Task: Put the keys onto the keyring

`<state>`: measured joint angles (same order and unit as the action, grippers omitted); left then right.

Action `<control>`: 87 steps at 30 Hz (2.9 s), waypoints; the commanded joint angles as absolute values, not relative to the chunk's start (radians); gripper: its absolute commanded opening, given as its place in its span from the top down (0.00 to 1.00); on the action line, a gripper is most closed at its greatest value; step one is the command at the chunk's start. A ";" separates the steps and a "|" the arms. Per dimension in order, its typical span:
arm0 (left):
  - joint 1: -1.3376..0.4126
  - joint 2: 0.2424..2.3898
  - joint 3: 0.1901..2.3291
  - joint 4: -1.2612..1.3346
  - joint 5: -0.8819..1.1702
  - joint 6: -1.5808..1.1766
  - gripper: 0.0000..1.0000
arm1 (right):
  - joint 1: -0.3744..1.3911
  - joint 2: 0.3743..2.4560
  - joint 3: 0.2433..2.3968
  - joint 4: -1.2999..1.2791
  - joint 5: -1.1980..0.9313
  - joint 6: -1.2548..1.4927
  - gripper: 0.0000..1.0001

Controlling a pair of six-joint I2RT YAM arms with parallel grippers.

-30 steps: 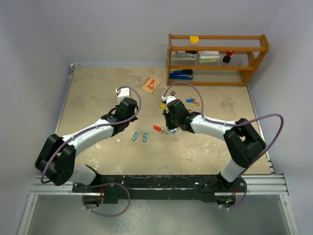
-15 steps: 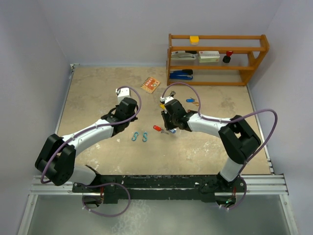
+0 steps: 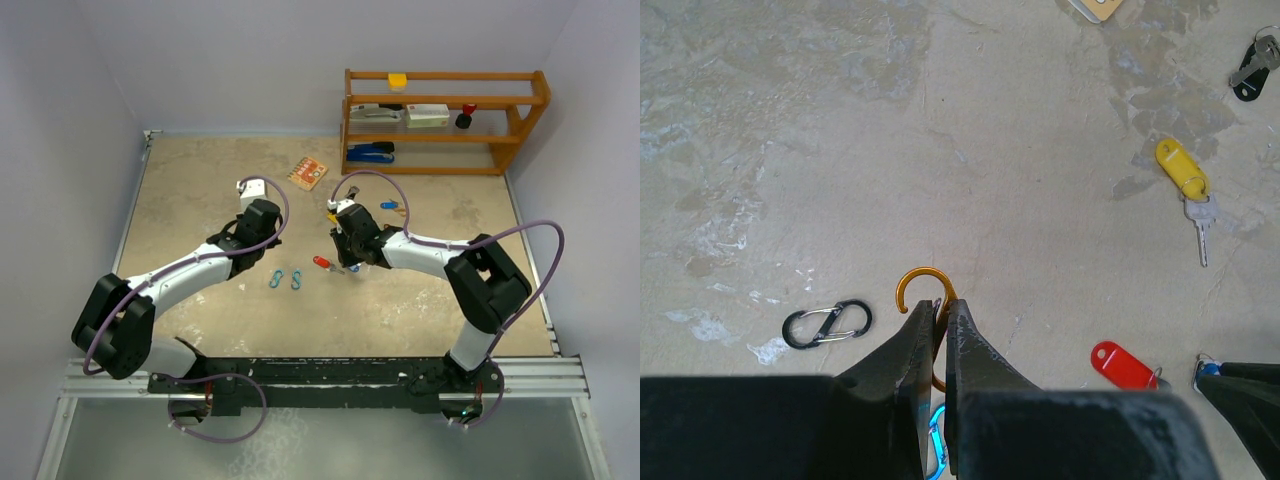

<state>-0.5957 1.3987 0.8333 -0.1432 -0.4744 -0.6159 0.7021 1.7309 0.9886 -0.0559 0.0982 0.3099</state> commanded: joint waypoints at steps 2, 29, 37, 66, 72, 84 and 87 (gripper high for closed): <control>-0.587 1.396 0.837 -0.112 -0.472 -0.607 1.00 | 0.706 1.730 1.016 -0.054 0.113 0.305 0.79; -0.588 1.382 0.810 -0.061 -0.421 -0.614 1.00 | 0.707 1.610 0.960 0.045 0.197 0.264 1.00; -0.588 1.392 0.819 -0.050 -0.392 -0.612 1.00 | 0.706 1.490 0.875 0.159 0.126 0.217 1.00; -0.609 1.425 0.850 0.074 -0.122 -0.619 1.00 | 0.724 1.430 0.841 0.253 -0.113 0.128 1.00; -0.640 1.438 0.878 0.072 -0.120 -0.620 1.00 | 0.738 1.445 0.850 0.258 -0.111 0.123 1.00; -0.710 1.461 0.911 0.074 -0.142 -0.621 1.00 | 0.770 1.467 0.868 0.253 -0.069 0.111 1.00; -0.717 1.460 0.910 0.070 -0.144 -0.621 1.00 | 0.773 1.468 0.869 0.252 -0.057 0.105 1.00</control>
